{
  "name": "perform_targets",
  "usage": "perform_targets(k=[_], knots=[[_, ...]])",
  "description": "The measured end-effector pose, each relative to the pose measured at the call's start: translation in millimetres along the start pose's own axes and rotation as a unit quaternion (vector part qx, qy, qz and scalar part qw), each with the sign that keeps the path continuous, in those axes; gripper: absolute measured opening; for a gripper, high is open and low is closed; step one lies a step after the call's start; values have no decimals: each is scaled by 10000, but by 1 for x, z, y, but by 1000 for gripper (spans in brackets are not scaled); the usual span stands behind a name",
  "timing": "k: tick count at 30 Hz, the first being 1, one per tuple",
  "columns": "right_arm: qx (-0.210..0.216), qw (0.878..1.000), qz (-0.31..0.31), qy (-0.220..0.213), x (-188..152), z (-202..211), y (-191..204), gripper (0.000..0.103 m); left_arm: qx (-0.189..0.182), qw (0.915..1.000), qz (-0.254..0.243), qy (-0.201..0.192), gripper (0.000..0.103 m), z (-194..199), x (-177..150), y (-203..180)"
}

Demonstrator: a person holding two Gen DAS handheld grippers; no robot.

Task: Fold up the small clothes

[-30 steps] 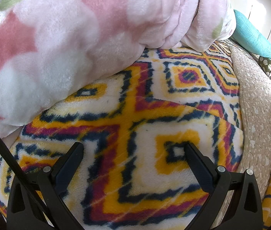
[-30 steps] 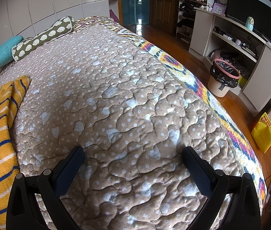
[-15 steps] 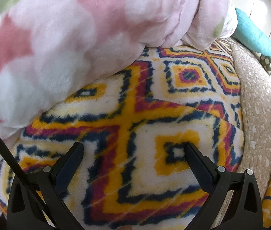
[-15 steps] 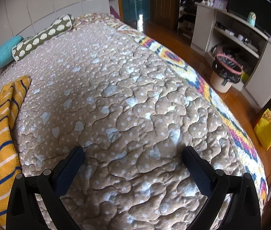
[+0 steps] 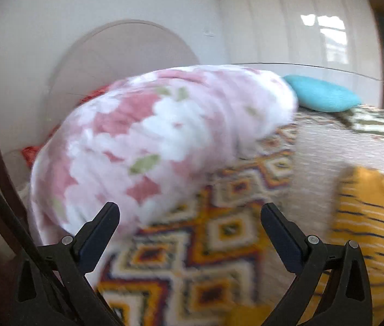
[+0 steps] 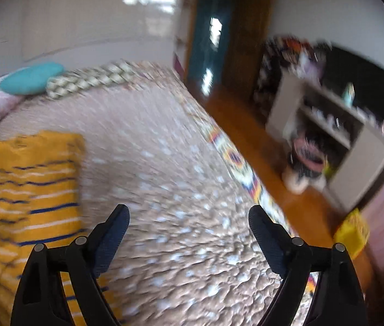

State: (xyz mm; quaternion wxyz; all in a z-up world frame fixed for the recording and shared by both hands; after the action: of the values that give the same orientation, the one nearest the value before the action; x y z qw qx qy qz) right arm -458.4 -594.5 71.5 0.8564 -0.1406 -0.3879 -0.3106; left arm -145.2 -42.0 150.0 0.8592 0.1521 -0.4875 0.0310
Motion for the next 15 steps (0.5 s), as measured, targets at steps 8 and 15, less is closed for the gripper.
perform_targets(k=[8, 15], knots=[[1589, 9848, 700, -37, -32, 55, 113, 93, -1819, 9778, -273, 999, 103, 70, -56, -80], [2490, 9645, 627, 617, -83, 43, 174, 73, -2250, 9579, -818, 1582, 82, 105, -130, -146]])
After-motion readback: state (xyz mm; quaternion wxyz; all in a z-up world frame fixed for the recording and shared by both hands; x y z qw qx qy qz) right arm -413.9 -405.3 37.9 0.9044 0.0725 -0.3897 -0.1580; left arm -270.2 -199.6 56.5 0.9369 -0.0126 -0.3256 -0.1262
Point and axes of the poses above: each gripper's, at about its wrist camera, not at the fingertips, and z roughly against the way its jaws point, y to its left, x to its top, the point moved 1 cm from there along -z, roughly the way its jaws point, and after that the axes turned 10 degrees about x, right-handed, at the moved point
